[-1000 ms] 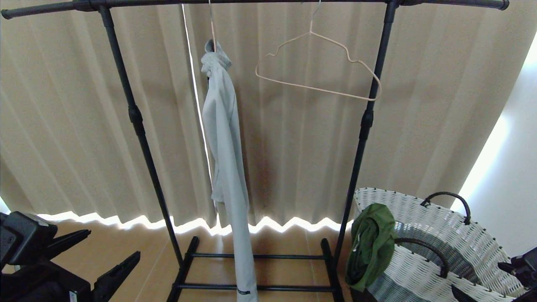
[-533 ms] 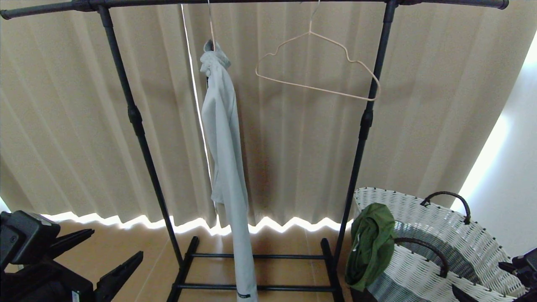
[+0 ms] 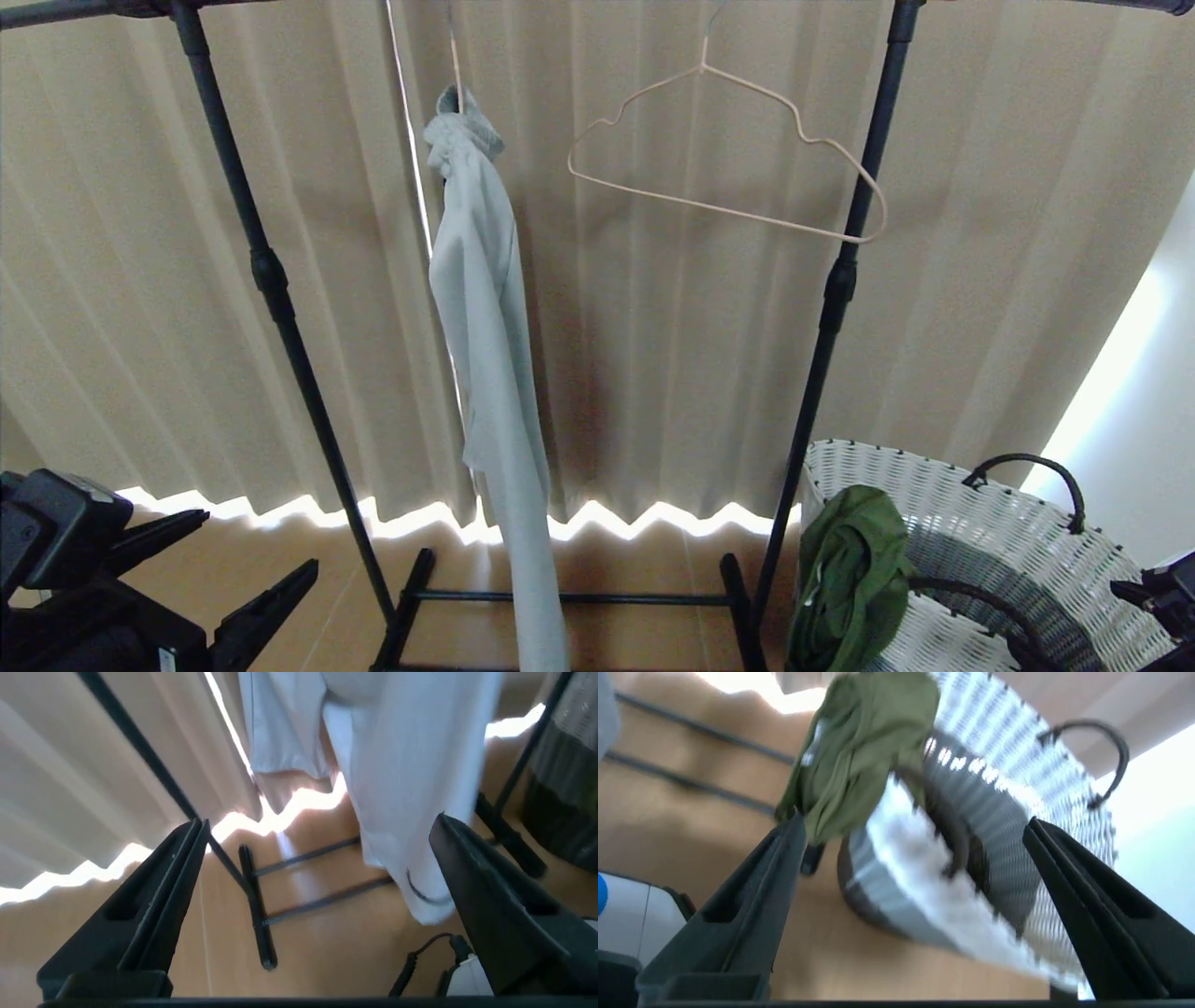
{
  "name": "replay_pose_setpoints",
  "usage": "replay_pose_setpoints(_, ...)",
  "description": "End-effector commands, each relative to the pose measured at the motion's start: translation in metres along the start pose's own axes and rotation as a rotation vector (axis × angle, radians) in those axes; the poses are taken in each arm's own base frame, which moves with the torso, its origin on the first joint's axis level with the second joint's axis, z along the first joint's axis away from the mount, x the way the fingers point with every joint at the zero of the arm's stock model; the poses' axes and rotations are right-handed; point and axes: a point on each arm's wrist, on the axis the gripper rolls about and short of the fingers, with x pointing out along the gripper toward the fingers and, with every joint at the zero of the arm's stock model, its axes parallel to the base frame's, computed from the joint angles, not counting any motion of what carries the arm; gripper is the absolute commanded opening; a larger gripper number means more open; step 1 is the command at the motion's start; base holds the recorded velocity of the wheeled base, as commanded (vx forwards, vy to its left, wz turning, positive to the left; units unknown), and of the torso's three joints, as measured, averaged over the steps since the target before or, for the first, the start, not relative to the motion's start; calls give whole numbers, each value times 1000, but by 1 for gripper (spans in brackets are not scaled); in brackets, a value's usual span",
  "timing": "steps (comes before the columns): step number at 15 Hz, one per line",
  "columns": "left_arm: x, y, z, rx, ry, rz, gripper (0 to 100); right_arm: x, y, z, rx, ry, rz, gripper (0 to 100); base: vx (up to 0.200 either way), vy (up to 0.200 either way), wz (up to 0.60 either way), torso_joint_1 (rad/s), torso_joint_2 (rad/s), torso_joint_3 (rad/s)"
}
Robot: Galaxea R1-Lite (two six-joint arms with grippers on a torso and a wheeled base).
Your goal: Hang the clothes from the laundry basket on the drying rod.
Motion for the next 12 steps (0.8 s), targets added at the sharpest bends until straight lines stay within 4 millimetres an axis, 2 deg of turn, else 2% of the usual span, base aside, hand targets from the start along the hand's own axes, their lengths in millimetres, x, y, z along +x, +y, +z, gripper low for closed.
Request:
replay_pose_setpoints(1, 0, 0, 0, 0, 0, 0, 100, 0, 0, 0, 0, 0, 0, 100, 200, 0, 0, 7, 2, -7)
replay_pose_setpoints(4, -1, 0, -1, 4, 0, 0, 100, 0, 0, 0, 0, 0, 0, 100, 200, 0, 0, 4, 2, 1)
replay_pose_setpoints(12, -1, -3, 0, 11, -5, -23, 100, -1, 0, 0, 0, -5, 2, 100, 0, 0, 0, 0, 0, 0)
